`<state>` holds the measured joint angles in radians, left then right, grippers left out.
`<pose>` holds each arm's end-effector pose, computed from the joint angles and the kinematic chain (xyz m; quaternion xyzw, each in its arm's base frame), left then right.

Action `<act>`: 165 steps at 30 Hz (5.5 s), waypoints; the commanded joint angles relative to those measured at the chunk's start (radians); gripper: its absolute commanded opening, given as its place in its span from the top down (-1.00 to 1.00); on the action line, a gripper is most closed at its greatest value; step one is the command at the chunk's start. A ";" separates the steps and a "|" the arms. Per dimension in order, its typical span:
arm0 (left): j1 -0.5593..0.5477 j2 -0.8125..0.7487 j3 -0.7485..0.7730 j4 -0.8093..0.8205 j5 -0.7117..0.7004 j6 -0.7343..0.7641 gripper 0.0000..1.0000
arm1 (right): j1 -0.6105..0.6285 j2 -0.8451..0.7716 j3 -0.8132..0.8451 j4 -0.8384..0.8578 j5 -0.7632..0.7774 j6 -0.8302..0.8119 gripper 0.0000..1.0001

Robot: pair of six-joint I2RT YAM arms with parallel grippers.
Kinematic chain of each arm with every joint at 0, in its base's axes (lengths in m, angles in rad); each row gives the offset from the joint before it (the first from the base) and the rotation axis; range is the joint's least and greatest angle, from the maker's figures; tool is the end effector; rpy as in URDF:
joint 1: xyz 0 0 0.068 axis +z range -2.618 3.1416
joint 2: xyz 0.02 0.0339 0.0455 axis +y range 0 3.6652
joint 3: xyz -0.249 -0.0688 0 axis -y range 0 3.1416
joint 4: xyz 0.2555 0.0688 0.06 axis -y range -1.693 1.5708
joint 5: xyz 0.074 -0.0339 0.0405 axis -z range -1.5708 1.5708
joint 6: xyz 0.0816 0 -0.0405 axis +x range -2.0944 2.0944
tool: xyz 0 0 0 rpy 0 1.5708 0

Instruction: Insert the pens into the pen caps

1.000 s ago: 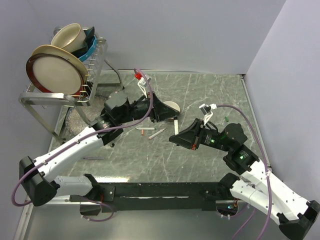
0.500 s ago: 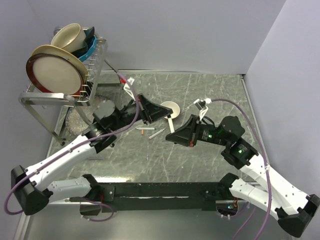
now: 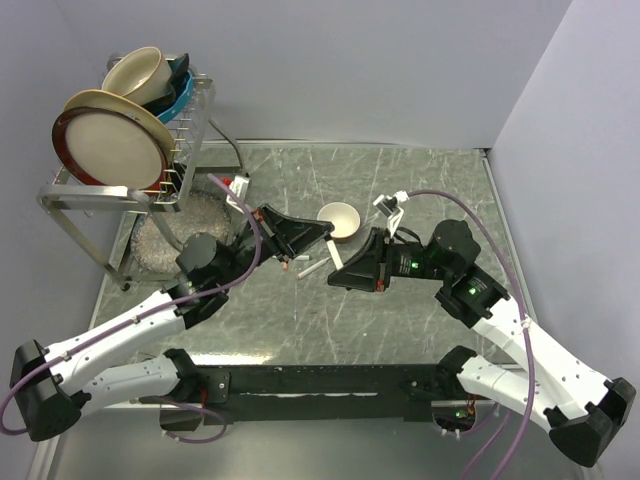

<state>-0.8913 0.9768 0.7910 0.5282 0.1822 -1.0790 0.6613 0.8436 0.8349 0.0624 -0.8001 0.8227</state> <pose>0.1696 -0.2334 0.3834 0.0202 0.5784 -0.7072 0.4062 0.1544 0.1943 0.3643 -0.2307 0.6543 0.6492 0.3117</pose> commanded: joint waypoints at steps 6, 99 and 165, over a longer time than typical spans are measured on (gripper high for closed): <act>-0.192 0.020 -0.093 -0.232 0.208 -0.045 0.98 | -0.101 0.109 0.173 0.361 0.230 0.038 1.00; -0.267 0.092 0.088 -0.536 0.000 0.129 0.99 | -0.178 -0.064 -0.161 0.149 0.185 -0.051 0.48; 0.049 0.298 0.395 -0.919 -0.333 0.254 -0.25 | -0.181 -0.259 -0.224 -0.627 0.777 -0.036 -0.33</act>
<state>-0.8402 1.3689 1.1973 -0.3241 -0.1379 -0.8658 0.4835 0.5240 0.6693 -0.5949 -0.0113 0.7238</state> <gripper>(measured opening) 0.586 0.715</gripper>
